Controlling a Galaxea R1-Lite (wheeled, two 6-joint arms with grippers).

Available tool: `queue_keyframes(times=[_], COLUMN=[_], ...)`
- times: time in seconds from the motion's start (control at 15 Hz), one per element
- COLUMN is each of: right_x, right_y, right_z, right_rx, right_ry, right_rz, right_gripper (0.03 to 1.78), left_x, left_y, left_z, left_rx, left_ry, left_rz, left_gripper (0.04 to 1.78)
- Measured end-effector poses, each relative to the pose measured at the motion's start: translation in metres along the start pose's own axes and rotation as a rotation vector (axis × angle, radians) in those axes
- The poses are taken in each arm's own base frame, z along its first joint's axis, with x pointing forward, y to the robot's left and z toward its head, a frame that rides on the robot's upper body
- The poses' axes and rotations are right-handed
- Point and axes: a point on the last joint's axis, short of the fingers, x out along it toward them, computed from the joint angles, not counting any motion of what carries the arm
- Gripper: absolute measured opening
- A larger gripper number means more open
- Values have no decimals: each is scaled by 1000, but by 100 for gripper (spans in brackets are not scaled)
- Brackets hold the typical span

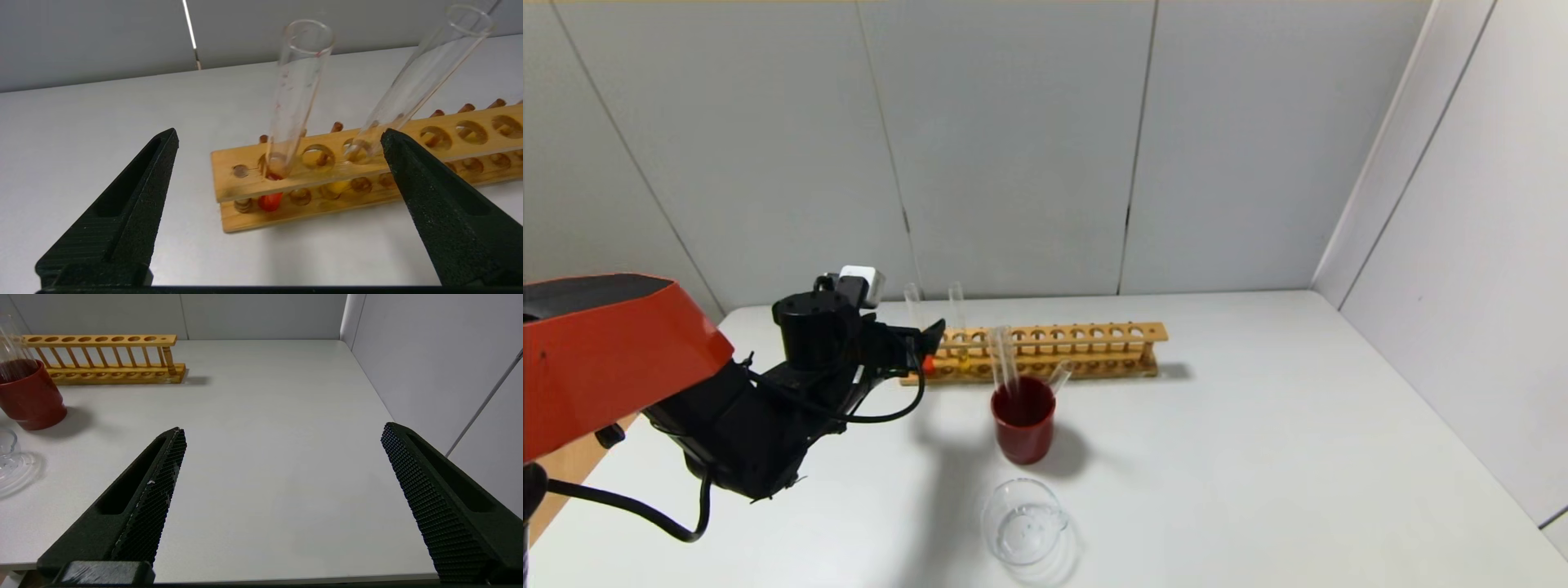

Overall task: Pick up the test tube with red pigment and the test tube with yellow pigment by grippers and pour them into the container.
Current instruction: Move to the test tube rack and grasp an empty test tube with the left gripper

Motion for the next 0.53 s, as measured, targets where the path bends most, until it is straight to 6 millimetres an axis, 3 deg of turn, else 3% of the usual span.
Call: queue_keyframes(times=[0.53], right_x=[0], right_y=[0], right_z=[0], right_rx=[0], right_ry=[0], right_rz=[0], right_gripper=[174], left_x=[13], left_y=[-5], left_z=[-2], left_rx=[4], left_ry=[5], left_rz=[-7], left_gripper=[175])
